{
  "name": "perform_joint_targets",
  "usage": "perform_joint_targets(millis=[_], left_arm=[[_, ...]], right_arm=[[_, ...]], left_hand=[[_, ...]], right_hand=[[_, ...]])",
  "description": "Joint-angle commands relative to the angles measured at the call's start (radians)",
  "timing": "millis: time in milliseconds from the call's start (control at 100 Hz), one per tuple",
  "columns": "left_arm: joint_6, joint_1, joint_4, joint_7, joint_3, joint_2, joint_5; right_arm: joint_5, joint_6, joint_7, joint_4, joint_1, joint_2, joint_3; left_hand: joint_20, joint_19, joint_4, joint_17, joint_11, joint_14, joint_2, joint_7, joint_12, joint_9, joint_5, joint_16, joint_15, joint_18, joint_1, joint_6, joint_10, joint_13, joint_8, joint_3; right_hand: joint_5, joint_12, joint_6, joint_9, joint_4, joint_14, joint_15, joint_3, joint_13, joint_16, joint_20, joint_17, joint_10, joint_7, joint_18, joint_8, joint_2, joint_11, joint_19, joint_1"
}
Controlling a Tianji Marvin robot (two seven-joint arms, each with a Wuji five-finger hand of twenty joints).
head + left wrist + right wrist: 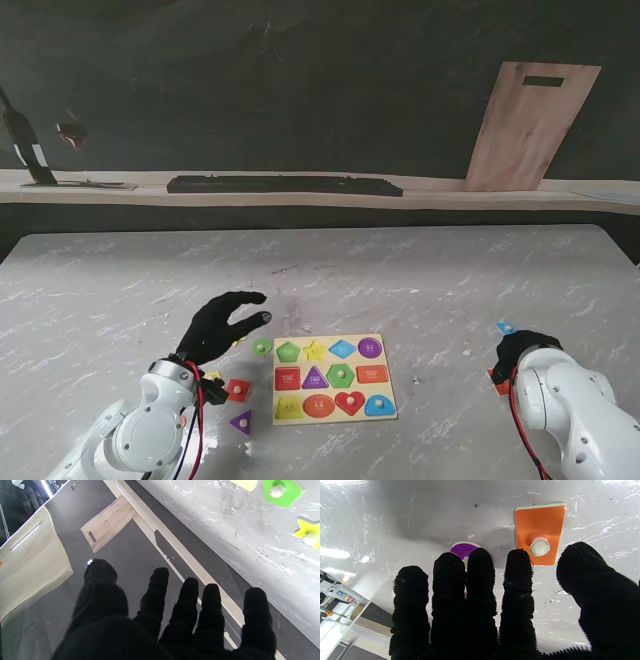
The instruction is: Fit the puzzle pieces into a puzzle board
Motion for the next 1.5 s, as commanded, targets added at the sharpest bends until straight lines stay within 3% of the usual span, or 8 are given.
perform_joint_targets(millis=[0,200,1140,1340,1490], left_arm=[[0.003,0.000,-0.001,-0.002,0.003,-0.001,-0.004],[0.005,-0.001,-0.001,-0.002,0.004,-0.001,-0.004],[0.012,-0.003,-0.002,-0.002,0.008,-0.001,-0.004],[0.012,-0.003,-0.002,-0.003,0.008,-0.001,-0.004],[0.012,-0.002,-0.003,-0.002,0.007,-0.001,-0.003]], right_arm=[[0.000,0.004,0.007,-0.002,-0.005,0.001,-0.006],[0.000,0.015,0.015,-0.003,-0.003,0.001,-0.012],[0.027,0.097,0.029,0.055,0.023,0.005,-0.061],[0.065,0.119,0.029,0.056,0.016,0.006,-0.062],[0.083,0.119,-0.033,0.056,0.001,0.002,-0.053]], left_hand=[[-0.010,-0.005,0.022,-0.005,-0.010,0.009,0.034,-0.010,-0.014,-0.002,0.010,0.002,-0.006,-0.171,0.010,-0.007,-0.005,0.004,-0.004,-0.011],[-0.010,-0.006,0.022,-0.006,-0.010,0.009,0.034,-0.010,-0.014,-0.001,0.012,0.002,-0.006,-0.170,0.010,-0.008,-0.003,0.005,-0.004,-0.011],[-0.010,-0.005,0.022,-0.005,-0.009,0.009,0.035,-0.009,-0.014,-0.003,0.009,0.002,-0.007,-0.171,0.011,-0.009,-0.005,0.002,-0.004,-0.011],[-0.010,-0.006,0.022,-0.006,-0.010,0.008,0.035,-0.010,-0.014,-0.006,0.010,0.002,-0.007,-0.171,0.011,-0.008,-0.004,0.001,-0.005,-0.011],[-0.010,-0.005,0.022,-0.006,-0.010,0.009,0.034,-0.010,-0.014,-0.005,0.010,0.002,-0.007,-0.171,0.010,-0.008,-0.004,0.001,-0.005,-0.011]], right_hand=[[0.036,0.008,-0.026,0.039,-0.040,0.010,0.036,0.002,0.046,0.008,0.021,0.016,0.007,0.050,0.035,-0.026,0.013,0.023,0.044,0.032],[0.025,0.008,-0.043,0.043,-0.041,0.010,0.038,0.000,0.049,0.008,0.021,0.019,0.005,0.072,0.035,-0.045,0.029,0.022,0.046,0.072],[0.024,0.007,-0.053,0.050,-0.033,0.015,0.041,-0.012,0.050,0.006,0.020,0.018,0.004,0.099,0.036,-0.077,0.095,0.021,0.053,0.114],[0.043,0.001,-0.036,0.065,-0.016,0.018,0.038,0.047,0.061,0.002,0.019,0.025,0.013,0.102,0.037,-0.098,0.055,0.014,0.055,0.183],[0.094,-0.034,-0.093,0.102,-0.005,0.015,0.046,0.109,0.086,0.001,0.016,0.048,0.002,0.109,0.038,-0.103,-0.022,0.012,0.063,0.171]])
